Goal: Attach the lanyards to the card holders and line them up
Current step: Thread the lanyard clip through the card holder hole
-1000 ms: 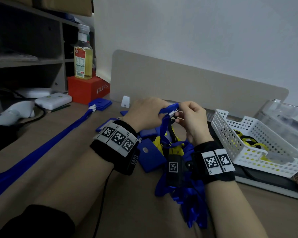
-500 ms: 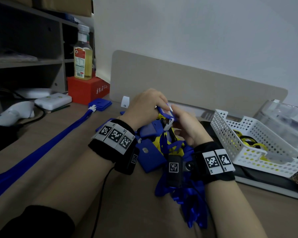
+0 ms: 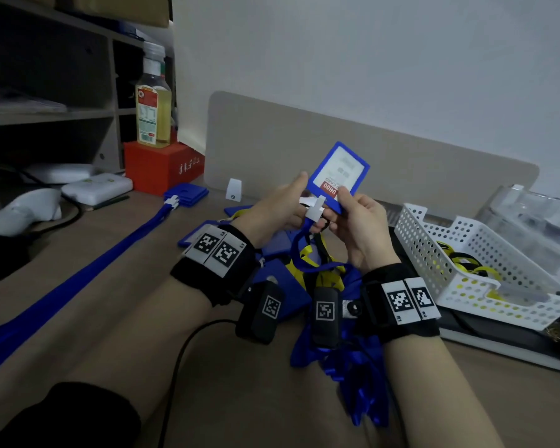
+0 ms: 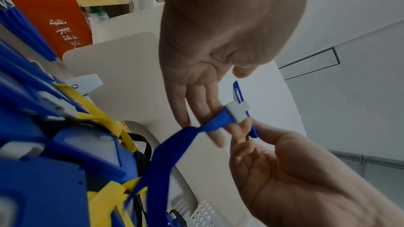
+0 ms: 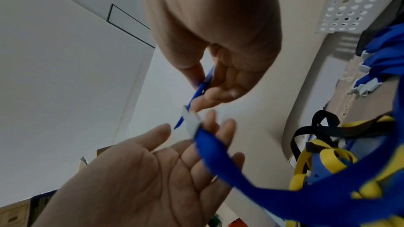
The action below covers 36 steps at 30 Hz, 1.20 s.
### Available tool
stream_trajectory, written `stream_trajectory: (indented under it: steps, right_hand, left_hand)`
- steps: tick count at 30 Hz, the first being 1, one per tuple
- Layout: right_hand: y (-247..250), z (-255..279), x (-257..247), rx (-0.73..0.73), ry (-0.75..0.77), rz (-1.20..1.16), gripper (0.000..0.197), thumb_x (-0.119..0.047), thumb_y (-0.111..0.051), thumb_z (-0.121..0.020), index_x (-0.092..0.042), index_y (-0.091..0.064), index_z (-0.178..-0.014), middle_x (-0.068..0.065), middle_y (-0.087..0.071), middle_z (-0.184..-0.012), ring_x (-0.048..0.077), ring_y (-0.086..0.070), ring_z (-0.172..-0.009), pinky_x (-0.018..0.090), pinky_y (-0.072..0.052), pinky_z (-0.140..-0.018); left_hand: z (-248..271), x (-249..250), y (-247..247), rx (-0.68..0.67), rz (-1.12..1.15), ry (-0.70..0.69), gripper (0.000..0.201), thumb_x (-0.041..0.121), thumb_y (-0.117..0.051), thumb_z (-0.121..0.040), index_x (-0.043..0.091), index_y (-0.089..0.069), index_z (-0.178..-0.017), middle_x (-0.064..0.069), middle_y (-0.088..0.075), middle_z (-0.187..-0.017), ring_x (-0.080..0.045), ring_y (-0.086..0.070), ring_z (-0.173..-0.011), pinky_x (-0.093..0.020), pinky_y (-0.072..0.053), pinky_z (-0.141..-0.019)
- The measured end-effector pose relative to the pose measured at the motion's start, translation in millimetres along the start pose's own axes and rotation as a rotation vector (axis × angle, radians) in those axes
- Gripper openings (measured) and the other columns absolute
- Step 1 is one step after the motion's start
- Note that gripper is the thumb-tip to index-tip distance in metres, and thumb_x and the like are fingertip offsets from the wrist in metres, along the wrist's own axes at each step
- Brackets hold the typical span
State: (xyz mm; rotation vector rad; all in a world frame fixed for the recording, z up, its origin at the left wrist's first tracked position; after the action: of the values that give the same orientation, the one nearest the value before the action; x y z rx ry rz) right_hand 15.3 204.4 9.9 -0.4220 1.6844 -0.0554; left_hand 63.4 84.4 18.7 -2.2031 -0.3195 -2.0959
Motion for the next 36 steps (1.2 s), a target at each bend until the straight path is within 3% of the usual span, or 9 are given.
stream_trajectory:
  steps: [3,7,9,16,22,26,32,36]
  right_hand:
    - [2,-2,-1,0.045,0.006,-0.062,0.012,-0.018,-0.050,-0.099,-0.007,-0.051,-0.095,0.008,-0.066,-0.082,0.003,-0.063,-0.050,0.014,-0.045,-0.044]
    - [6,-6,1,0.091,0.015,-0.061,0.021,-0.019,-0.051,-0.099,-0.001,-0.050,-0.111,0.015,-0.068,-0.096,0.005,-0.065,-0.053,0.015,-0.049,-0.046]
    - [7,-7,2,0.115,0.019,-0.058,0.029,-0.019,-0.052,-0.099,0.002,-0.050,-0.118,0.016,-0.068,-0.097,0.006,-0.066,-0.055,0.016,-0.051,-0.048]
    - [15,-10,2,0.191,0.027,-0.108,0.019,-0.019,-0.052,-0.098,-0.003,-0.049,-0.107,0.010,-0.069,-0.084,0.009,-0.070,-0.059,0.018,-0.050,-0.046]
    - [14,-11,2,0.215,0.043,-0.129,0.017,-0.020,-0.050,-0.099,-0.004,-0.050,-0.106,0.010,-0.070,-0.083,0.010,-0.070,-0.059,0.019,-0.051,-0.046]
    - [18,-12,1,0.258,0.071,-0.155,0.011,-0.019,-0.050,-0.099,-0.008,-0.050,-0.097,0.009,-0.070,-0.082,0.011,-0.070,-0.060,0.020,-0.051,-0.048]
    - [22,-12,1,0.299,0.098,-0.216,0.011,-0.018,-0.046,-0.100,-0.012,-0.048,-0.091,0.009,-0.068,-0.085,0.011,-0.071,-0.064,0.020,-0.050,-0.048]
    - [26,-13,0,0.355,0.111,-0.292,0.012,-0.015,-0.043,-0.099,-0.013,-0.044,-0.087,0.015,-0.067,-0.097,0.014,-0.071,-0.065,0.021,-0.051,-0.049]
  left_hand:
    - [4,2,1,-0.063,0.028,-0.025,0.047,0.047,-0.033,-0.101,0.012,-0.062,-0.090,-0.004,-0.059,-0.059,-0.014,-0.055,-0.051,-0.017,-0.047,-0.047]
    - [0,-1,7,-0.051,-0.080,-0.105,0.031,0.029,-0.052,-0.098,0.010,-0.059,-0.074,-0.001,-0.050,-0.057,-0.015,-0.045,-0.051,-0.032,-0.046,-0.064]
    - [0,-2,9,-0.053,-0.102,-0.122,0.032,0.026,-0.054,-0.097,0.011,-0.061,-0.070,0.001,-0.048,-0.054,-0.014,-0.044,-0.048,-0.034,-0.043,-0.064]
    - [6,9,18,-0.083,-0.154,-0.129,0.030,0.027,-0.053,-0.098,0.008,-0.066,-0.078,0.006,-0.044,-0.051,-0.007,-0.034,-0.039,-0.018,-0.034,-0.043]
    - [11,16,24,-0.003,-0.239,-0.147,0.023,0.020,-0.054,-0.096,0.004,-0.068,-0.086,0.004,-0.053,-0.054,-0.008,-0.036,-0.036,-0.018,-0.029,-0.037]
    - [10,14,29,0.041,-0.353,-0.150,0.016,0.019,-0.059,-0.093,0.011,-0.068,-0.083,0.003,-0.067,-0.066,-0.009,-0.045,-0.042,-0.022,-0.037,-0.045]
    - [8,13,40,0.138,-0.495,-0.177,0.013,0.014,-0.060,-0.089,0.009,-0.072,-0.085,-0.003,-0.072,-0.078,-0.009,-0.049,-0.051,-0.023,-0.043,-0.052]
    - [0,7,67,0.335,-0.611,-0.175,0.020,0.015,-0.060,-0.087,0.014,-0.072,-0.072,-0.008,-0.072,-0.083,-0.023,-0.066,-0.085,-0.040,-0.054,-0.081]
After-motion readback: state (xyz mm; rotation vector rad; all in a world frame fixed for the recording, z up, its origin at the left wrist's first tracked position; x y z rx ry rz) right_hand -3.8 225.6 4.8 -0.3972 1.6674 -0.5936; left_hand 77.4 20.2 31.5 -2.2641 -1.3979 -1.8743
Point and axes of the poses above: each hand's wrist, its own z-axis away from the middle knuckle, its own y-axis out of the back of the hand, x = y × z, the point moved 2 cm from there along -z, towards the middle knuckle
